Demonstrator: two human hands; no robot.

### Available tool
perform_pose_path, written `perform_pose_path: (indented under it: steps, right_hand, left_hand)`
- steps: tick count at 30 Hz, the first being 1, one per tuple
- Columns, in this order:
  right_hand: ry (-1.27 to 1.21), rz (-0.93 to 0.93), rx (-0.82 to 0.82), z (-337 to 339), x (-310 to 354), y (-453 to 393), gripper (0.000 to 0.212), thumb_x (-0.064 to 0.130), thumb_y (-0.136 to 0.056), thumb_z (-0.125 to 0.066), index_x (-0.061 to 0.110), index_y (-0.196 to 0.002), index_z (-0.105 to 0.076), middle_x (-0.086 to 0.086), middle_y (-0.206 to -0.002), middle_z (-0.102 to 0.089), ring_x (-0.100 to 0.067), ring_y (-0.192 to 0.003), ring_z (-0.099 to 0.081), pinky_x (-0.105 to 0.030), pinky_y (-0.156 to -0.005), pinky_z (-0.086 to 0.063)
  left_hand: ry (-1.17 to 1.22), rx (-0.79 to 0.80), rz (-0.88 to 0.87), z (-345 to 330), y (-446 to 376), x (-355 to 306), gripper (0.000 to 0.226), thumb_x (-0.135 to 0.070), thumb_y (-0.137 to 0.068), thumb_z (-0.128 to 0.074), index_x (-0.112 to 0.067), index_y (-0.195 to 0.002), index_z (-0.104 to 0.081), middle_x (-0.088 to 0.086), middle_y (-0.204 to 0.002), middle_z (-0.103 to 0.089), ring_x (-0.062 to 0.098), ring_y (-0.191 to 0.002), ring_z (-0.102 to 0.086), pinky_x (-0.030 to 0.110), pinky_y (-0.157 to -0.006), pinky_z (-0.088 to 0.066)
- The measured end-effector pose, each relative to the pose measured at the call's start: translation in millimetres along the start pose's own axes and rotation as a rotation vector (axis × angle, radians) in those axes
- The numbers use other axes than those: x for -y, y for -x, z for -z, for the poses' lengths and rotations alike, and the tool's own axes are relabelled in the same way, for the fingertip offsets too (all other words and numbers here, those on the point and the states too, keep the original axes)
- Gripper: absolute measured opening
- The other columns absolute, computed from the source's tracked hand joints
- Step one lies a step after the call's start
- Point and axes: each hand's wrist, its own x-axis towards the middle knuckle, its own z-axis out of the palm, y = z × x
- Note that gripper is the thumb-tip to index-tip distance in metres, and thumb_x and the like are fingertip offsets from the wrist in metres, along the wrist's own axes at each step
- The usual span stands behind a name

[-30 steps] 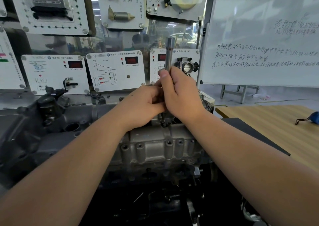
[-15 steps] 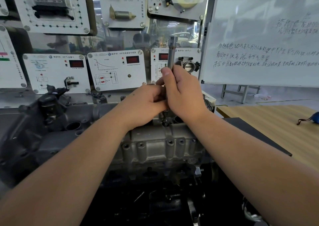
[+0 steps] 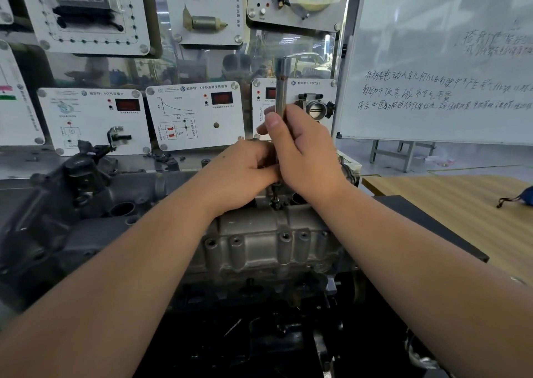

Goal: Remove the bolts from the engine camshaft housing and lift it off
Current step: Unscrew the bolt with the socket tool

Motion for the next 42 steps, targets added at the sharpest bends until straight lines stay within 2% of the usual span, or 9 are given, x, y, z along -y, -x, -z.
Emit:
perform_pose_path:
  steps: [8, 13, 18, 23, 28, 31, 35, 39, 42]
  right_hand:
    - [0.013, 0.017, 0.016, 0.5, -0.1, 0.0, 0.019, 0.033, -0.096, -0.062, 0.016, -0.105, -0.06, 0.015, -0.083, -0.064, -0.004, -0.081, -0.061, -0.018, -0.068, -0.048]
    - [0.057, 0.02, 0.025, 1.8, -0.4, -0.6, 0.033, 0.027, -0.102, -0.053, 0.0, -0.082, -0.056, -0.011, -0.073, -0.065, -0.017, -0.068, -0.059, -0.032, -0.06, -0.045]
    - [0.047, -0.037, 0.029, 1.1, -0.7, -2.0, 0.035, 0.021, -0.106, -0.046, 0.03, -0.072, -0.044, 0.026, -0.061, -0.057, 0.007, -0.061, -0.054, -0.009, -0.055, -0.037]
    - [0.013, -0.007, 0.017, 1.6, 2.2, 0.8, 0.027, 0.036, -0.096, -0.061, 0.011, -0.105, -0.056, -0.003, -0.077, -0.063, -0.012, -0.074, -0.057, -0.025, -0.063, -0.046]
    - [0.035, 0.007, 0.001, 1.7, 0.7, 0.0, 0.038, 0.032, -0.101, -0.052, -0.004, -0.093, -0.06, -0.018, -0.08, -0.066, -0.026, -0.075, -0.061, -0.041, -0.067, -0.045]
    - [0.018, -0.02, 0.003, 0.9, -0.9, -0.6, 0.037, 0.028, -0.104, -0.048, -0.003, -0.088, -0.062, -0.011, -0.08, -0.069, -0.019, -0.074, -0.062, -0.038, -0.067, -0.047]
    - [0.019, -0.017, 0.019, 0.6, -2.2, -1.2, 0.04, 0.031, -0.103, -0.047, -0.002, -0.085, -0.062, -0.011, -0.074, -0.066, -0.021, -0.069, -0.061, -0.04, -0.065, -0.046]
    - [0.017, -0.007, 0.009, 0.2, -0.4, 0.6, 0.026, 0.035, -0.096, -0.062, 0.01, -0.104, -0.061, 0.004, -0.079, -0.065, -0.011, -0.075, -0.06, -0.025, -0.066, -0.047]
    - [0.055, 0.035, 0.015, 0.2, -0.3, 1.0, 0.026, 0.033, -0.097, -0.058, 0.008, -0.09, -0.057, -0.001, -0.07, -0.059, -0.014, -0.068, -0.054, -0.023, -0.059, -0.043]
  left_hand:
    - [-0.081, -0.047, 0.005, 1.5, -2.2, 1.9, 0.008, -0.028, -0.086, -0.072, -0.034, -0.086, -0.069, -0.01, -0.079, -0.074, 0.008, -0.072, -0.069, 0.039, -0.067, -0.056]
    - [-0.018, -0.02, 0.0, 0.3, 0.4, 1.1, 0.015, -0.029, -0.086, -0.071, -0.028, -0.101, -0.072, -0.005, -0.089, -0.076, 0.016, -0.086, -0.073, 0.047, -0.085, -0.058]
    - [-0.039, -0.013, 0.001, 1.2, -0.6, 2.4, 0.008, -0.017, -0.091, -0.071, -0.02, -0.098, -0.072, -0.008, -0.087, -0.076, 0.013, -0.082, -0.072, 0.046, -0.084, -0.057]
    - [-0.047, -0.015, -0.009, 1.3, -0.7, 1.8, 0.018, -0.025, -0.086, -0.075, -0.041, -0.085, -0.064, -0.02, -0.082, -0.073, 0.004, -0.074, -0.069, 0.025, -0.064, -0.049]
    - [-0.024, -0.014, -0.002, 0.6, 0.0, 0.3, 0.013, -0.027, -0.088, -0.072, -0.02, -0.099, -0.072, 0.002, -0.087, -0.076, 0.025, -0.085, -0.071, 0.053, -0.083, -0.057]
    - [-0.03, 0.023, 0.002, 0.6, 0.3, -0.8, 0.016, -0.018, -0.096, -0.064, -0.007, -0.104, -0.071, 0.013, -0.091, -0.074, 0.037, -0.086, -0.068, 0.057, -0.083, -0.054]
    - [-0.05, -0.018, 0.002, 0.8, -0.7, 2.2, 0.007, -0.021, -0.091, -0.07, -0.017, -0.096, -0.074, 0.001, -0.081, -0.075, 0.018, -0.074, -0.07, 0.039, -0.076, -0.058]
    - [-0.055, -0.049, 0.009, 1.2, -1.7, 4.1, 0.012, -0.024, -0.086, -0.074, -0.032, -0.08, -0.069, -0.008, -0.074, -0.073, 0.009, -0.065, -0.067, 0.02, -0.058, -0.049]
    - [-0.03, -0.046, -0.004, 1.4, -0.5, 3.1, 0.019, -0.022, -0.086, -0.074, -0.037, -0.075, -0.067, -0.013, -0.071, -0.072, 0.004, -0.062, -0.065, 0.012, -0.053, -0.044]
